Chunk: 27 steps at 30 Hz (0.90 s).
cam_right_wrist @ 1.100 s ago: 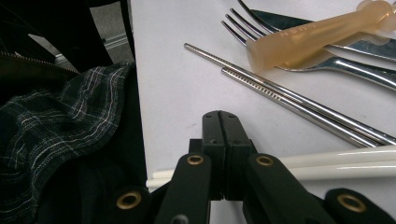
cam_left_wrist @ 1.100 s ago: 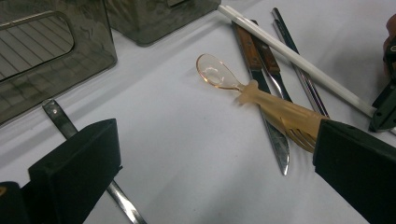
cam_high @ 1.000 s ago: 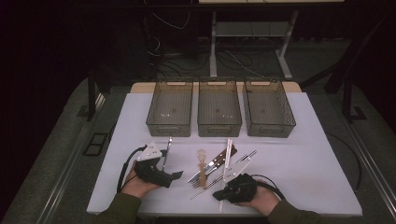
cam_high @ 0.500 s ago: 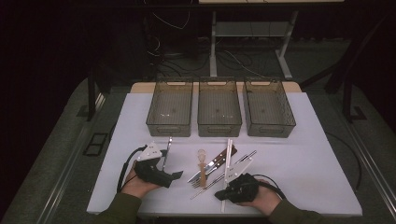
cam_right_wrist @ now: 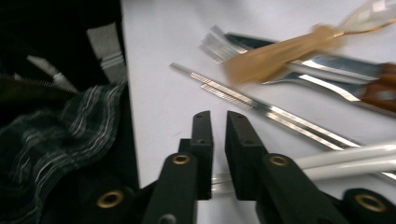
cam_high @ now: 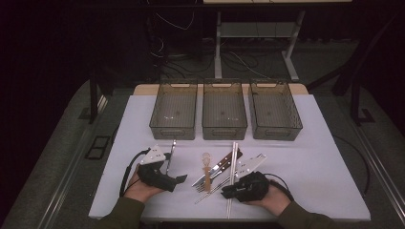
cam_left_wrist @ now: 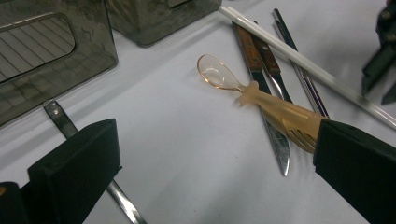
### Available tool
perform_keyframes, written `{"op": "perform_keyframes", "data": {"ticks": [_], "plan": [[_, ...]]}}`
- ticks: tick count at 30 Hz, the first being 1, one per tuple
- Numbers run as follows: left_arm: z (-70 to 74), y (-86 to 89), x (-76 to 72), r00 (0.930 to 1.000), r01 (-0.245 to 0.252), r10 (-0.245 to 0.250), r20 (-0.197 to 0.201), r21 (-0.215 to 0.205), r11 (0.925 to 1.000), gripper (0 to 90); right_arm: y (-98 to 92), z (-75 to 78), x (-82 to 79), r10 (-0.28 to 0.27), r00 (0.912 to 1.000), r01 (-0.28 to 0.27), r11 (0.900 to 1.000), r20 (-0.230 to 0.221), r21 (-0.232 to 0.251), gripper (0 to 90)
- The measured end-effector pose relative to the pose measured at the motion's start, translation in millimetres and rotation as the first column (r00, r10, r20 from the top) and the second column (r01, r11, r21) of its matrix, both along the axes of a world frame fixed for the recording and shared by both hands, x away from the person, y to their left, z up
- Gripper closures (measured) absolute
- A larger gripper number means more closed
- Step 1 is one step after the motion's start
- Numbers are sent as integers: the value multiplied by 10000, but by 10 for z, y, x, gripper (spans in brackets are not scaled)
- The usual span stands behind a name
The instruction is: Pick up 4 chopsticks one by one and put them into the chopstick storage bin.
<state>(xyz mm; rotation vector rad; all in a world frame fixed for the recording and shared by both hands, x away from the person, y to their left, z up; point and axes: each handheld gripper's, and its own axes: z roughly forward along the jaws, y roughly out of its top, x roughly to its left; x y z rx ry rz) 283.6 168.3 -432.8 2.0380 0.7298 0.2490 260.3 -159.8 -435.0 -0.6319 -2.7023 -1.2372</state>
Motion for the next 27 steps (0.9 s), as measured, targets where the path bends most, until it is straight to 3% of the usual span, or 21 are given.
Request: {"op": "perform_keyframes", "data": {"ticks": [4, 6, 9, 10, 11, 14, 16, 17, 18, 20, 23, 27], "plan": [[0, -2, 0, 10000, -31, 31, 4, 3, 10000, 0, -89, 101, 140, -1138, 9929, 1137, 9935, 333, 53, 635], [1, -7, -3, 10000, -48, 48, -12, 7, 10000, 0, -141, 144, 249, -1828, 9820, 1827, 9832, 478, 63, 607], [3, -13, -5, 10000, -36, 36, 11, 5, 10000, 0, -211, 170, 434, -2865, 9557, 2879, 9576, 670, -119, 572], [3, -12, -6, 10000, -21, 21, 8, 2, 10000, 0, -211, 170, 434, -2865, 9557, 2879, 9576, 670, -119, 572], [3, -11, -5, 10000, -11, 11, 12, 0, 10000, 0, -243, 168, 558, -3516, 9329, 3549, 9344, 773, -323, 559], [3, -8, -4, 10000, -27, 27, -1, -28, 10000, 0, -260, 147, 727, -4204, 9052, 4240, 9034, 627, -642, 543], [2, -7, -2, 10000, -36, 35, -11, -50, 10000, 0, -252, 122, 819, -4489, 8918, 4521, 8888, 570, -744, 539], [2, -6, 0, 10000, -23, 22, -57, -103, 9999, 0, -252, 122, 819, -4489, 8918, 4521, 8888, 570, -744, 539], [7, -5, -2, 9999, 15, -18, -131, -251, 9997, 0, -240, 93, 895, -4720, 8797, 4754, 8757, 581, -840, 536], [10, -6, -7, 9999, 31, -33, -96, -305, 9995, 0, -223, 71, 956, -4932, 8677, 4971, 8627, 623, -933, 527], [-2, -1, 4, 9999, -27, 24, -133, -192, 9998, 0, -197, 54, 1028, -5156, 8553, 5181, 8494, 518, -1002, 517], [0, -4, 0, 9999, -11, 10, -104, -159, 9999, 0, -179, 36, 1093, -5310, 8471, 5303, 8425, 200, -942, 513]]}}
